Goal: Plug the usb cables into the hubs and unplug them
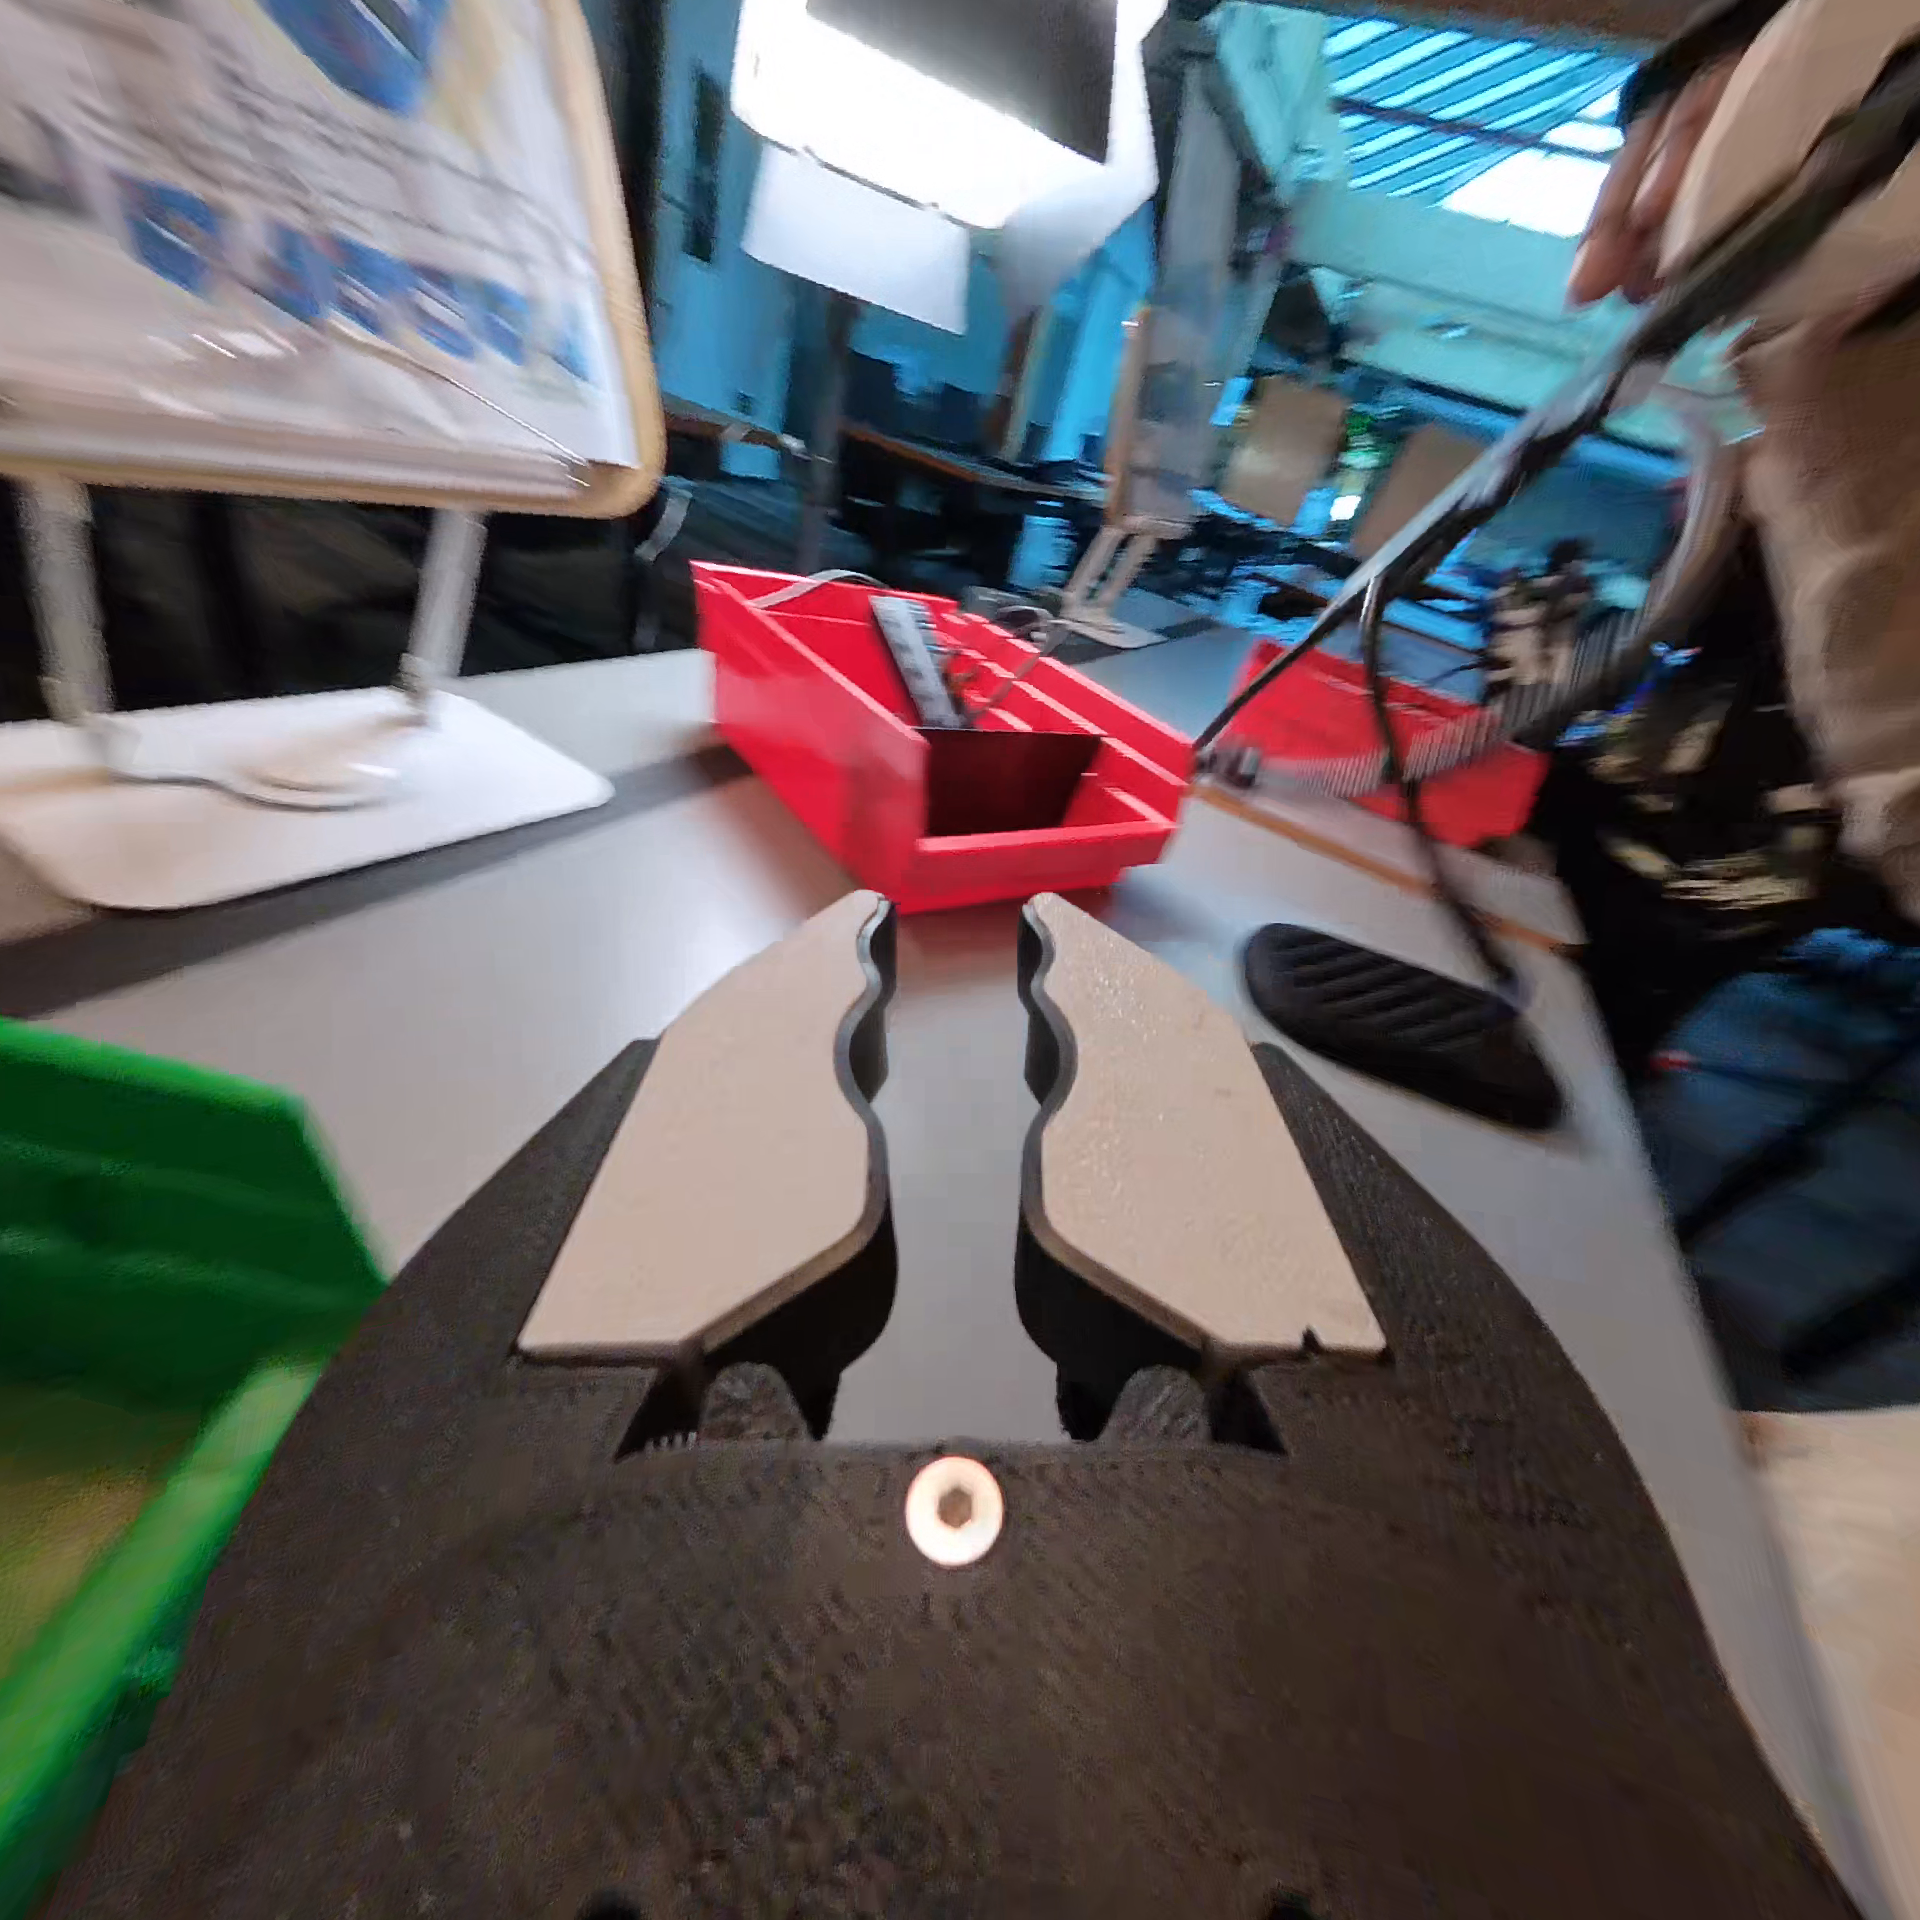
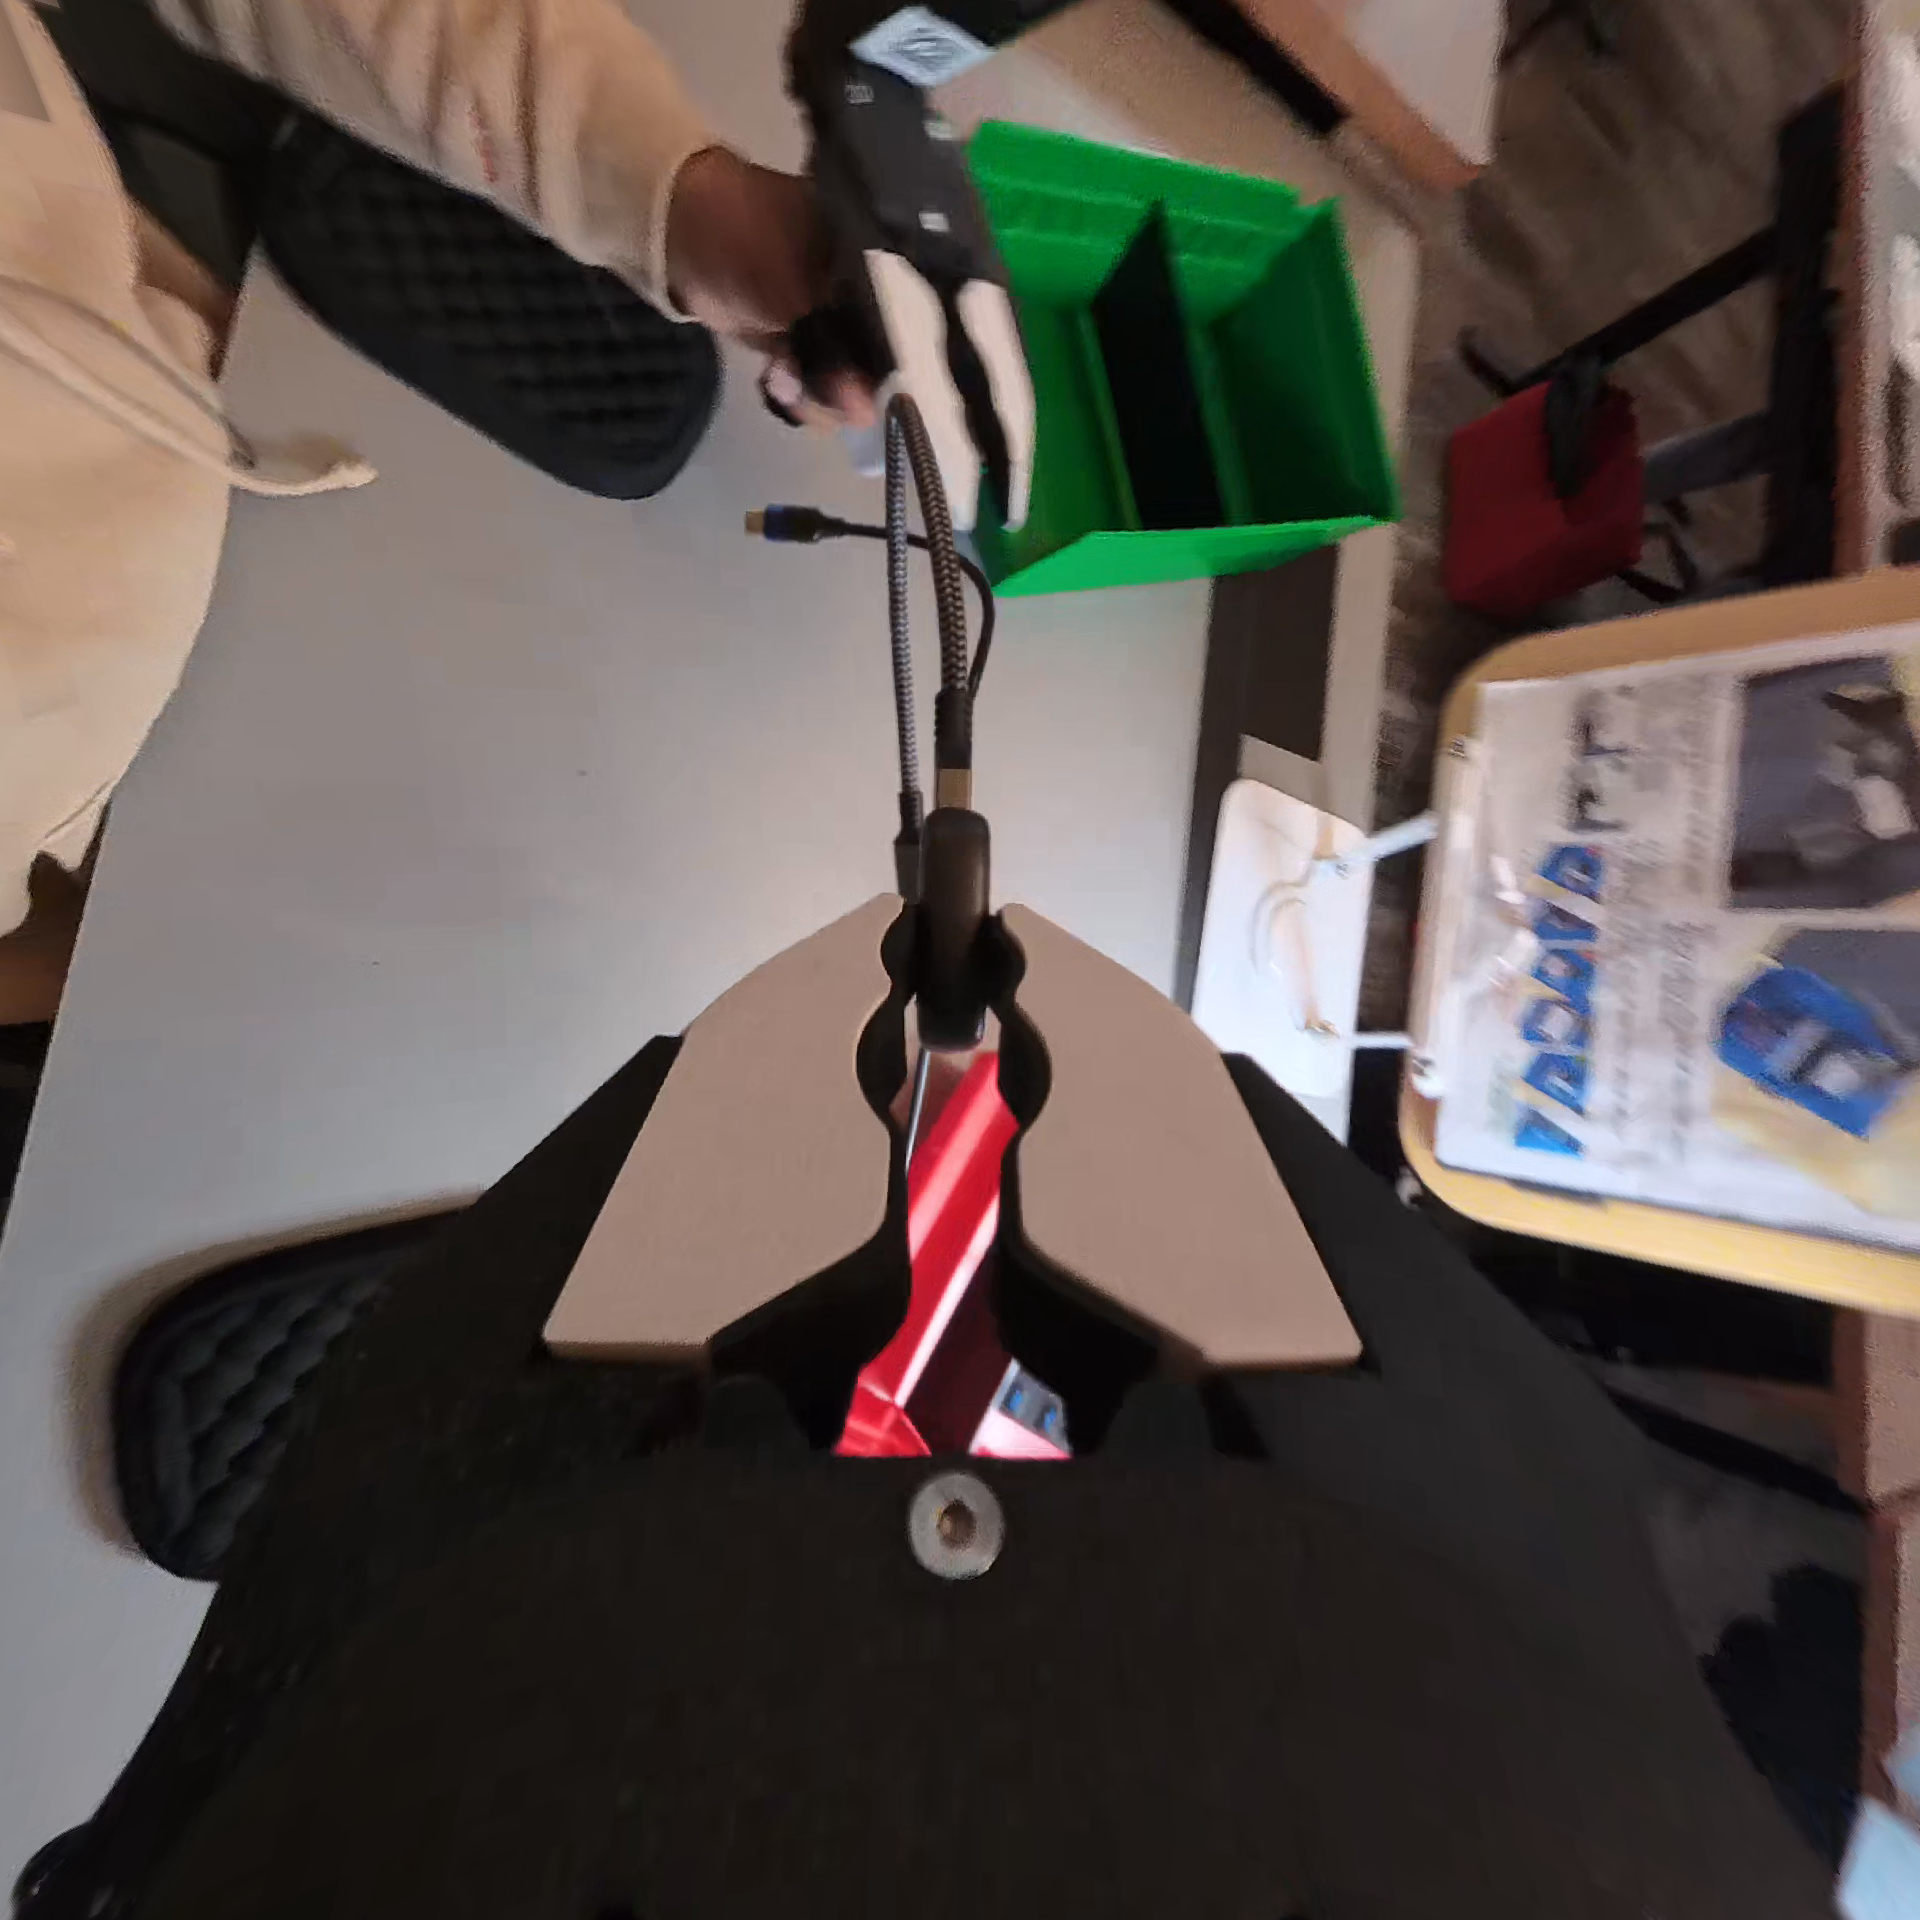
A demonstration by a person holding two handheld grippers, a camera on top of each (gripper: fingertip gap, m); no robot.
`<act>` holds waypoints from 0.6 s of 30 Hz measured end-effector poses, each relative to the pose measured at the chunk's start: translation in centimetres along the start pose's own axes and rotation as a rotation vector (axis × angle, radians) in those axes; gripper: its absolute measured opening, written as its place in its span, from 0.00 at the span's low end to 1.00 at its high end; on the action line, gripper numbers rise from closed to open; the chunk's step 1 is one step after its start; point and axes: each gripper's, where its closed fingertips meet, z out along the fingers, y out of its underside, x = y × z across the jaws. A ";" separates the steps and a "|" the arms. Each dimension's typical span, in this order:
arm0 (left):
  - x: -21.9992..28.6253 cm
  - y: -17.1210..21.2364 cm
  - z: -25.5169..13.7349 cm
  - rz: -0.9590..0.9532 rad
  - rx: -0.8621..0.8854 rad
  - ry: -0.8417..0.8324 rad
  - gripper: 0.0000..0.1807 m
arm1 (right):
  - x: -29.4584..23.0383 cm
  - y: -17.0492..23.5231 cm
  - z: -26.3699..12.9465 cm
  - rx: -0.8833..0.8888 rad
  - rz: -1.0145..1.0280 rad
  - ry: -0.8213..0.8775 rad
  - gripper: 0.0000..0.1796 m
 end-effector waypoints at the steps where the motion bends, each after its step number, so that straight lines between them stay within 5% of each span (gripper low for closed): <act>1: -0.6 -0.1 -0.5 0.042 0.014 -0.051 0.13 | 1.2 0.0 -1.4 -0.002 0.020 0.036 0.06; 10: -2.8 -0.4 -2.9 0.217 0.083 -0.338 0.24 | 12.1 6.3 -9.1 -0.220 0.164 0.450 0.07; 18: -2.3 0.9 -2.1 0.233 0.044 -0.336 0.27 | 15.6 17.5 -4.9 -0.482 0.456 0.416 0.07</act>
